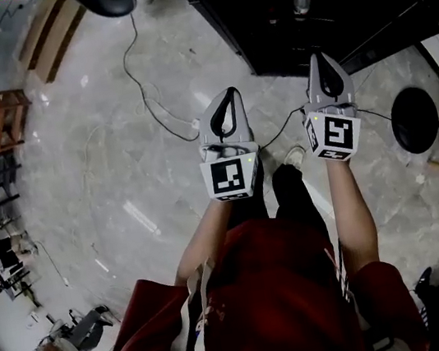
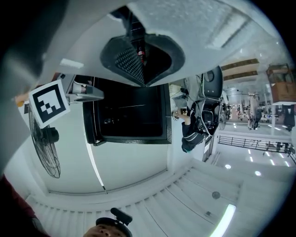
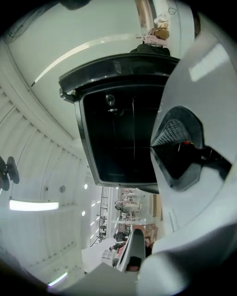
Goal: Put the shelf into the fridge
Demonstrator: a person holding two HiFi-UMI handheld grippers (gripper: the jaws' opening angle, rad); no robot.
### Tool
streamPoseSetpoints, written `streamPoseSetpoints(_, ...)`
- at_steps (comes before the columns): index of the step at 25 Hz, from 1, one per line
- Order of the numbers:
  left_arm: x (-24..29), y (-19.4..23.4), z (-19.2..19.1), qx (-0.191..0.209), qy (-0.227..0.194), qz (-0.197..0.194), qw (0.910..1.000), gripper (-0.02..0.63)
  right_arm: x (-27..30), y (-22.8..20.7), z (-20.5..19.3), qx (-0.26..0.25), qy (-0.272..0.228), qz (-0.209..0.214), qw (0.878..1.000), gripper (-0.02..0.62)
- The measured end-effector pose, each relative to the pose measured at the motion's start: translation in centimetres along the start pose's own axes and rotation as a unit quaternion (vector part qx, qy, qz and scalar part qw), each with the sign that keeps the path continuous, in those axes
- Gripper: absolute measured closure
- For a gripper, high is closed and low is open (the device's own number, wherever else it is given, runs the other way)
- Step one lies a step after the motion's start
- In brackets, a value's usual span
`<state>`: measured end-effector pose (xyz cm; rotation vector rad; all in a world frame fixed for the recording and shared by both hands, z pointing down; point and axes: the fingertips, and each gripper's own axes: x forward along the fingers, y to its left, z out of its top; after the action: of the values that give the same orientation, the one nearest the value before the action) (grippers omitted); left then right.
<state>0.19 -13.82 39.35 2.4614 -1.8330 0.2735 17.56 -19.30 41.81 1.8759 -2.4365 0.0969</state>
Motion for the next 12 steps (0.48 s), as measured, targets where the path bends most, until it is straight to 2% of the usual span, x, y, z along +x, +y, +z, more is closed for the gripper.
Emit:
streamPoseSetpoints(5,-3.0,0.1,0.4,-0.001,0.0,0.028,0.9996,0.6,-4.0,1.6,1.0,-0.002,0.002,0.036,0.999,0.601)
streamPoseSetpoints(12,-7.0,0.8,0.9,-0.008,-0.008,0.03,0.9995,0.6,-9.1,4.5,3.2,-0.028,-0.002,0.078,0.997,0.601)
